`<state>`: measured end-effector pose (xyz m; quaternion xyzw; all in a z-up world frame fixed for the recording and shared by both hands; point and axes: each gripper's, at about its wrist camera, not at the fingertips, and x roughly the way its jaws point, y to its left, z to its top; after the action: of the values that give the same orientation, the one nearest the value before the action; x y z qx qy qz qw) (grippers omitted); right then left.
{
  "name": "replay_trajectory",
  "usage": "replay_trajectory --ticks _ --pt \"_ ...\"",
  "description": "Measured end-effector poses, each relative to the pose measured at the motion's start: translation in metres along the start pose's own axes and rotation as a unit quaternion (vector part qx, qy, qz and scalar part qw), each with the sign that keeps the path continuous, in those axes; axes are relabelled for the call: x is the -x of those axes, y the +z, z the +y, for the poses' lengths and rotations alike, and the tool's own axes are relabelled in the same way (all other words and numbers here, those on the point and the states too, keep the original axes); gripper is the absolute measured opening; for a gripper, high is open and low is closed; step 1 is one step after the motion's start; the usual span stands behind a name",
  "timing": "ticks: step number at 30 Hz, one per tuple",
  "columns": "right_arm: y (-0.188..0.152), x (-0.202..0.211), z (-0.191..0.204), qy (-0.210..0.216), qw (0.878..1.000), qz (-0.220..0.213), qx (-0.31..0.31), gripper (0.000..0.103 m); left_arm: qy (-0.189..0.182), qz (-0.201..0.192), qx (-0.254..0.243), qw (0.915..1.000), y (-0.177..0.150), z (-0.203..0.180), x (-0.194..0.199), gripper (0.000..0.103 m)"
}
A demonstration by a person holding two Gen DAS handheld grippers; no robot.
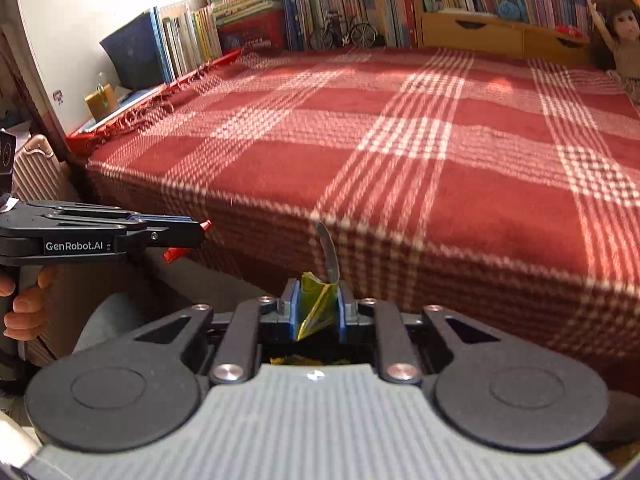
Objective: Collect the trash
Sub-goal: 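Carry the red crayon and gold wrapper off the bed edge over the bin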
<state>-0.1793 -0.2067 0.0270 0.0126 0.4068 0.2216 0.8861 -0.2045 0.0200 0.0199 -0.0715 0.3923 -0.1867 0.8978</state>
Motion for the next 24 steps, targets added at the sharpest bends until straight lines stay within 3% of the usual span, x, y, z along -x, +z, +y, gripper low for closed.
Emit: replay_trajectory --ticks 5,11,17,24 --pt "-0.038 -0.029 -0.003 -0.002 0.998 0.06 -0.013 0.023 0.027 0.046 0.004 0.9986 -0.031 0.004 -0.033 0.01" --pt "-0.064 -0.064 -0.008 0.0 0.992 0.122 -0.028 0.023 0.032 0.108 0.005 0.9936 -0.056 0.006 -0.072 0.01" --pt "-0.072 -0.099 -0.02 0.008 0.984 0.172 -0.053 0.024 0.057 0.164 0.002 0.9848 -0.073 0.013 -0.117 0.01" --pt "-0.079 -0.125 -0.017 0.006 0.977 0.21 -0.049 0.026 0.073 0.195 -0.002 0.978 -0.084 0.011 -0.145 0.011"
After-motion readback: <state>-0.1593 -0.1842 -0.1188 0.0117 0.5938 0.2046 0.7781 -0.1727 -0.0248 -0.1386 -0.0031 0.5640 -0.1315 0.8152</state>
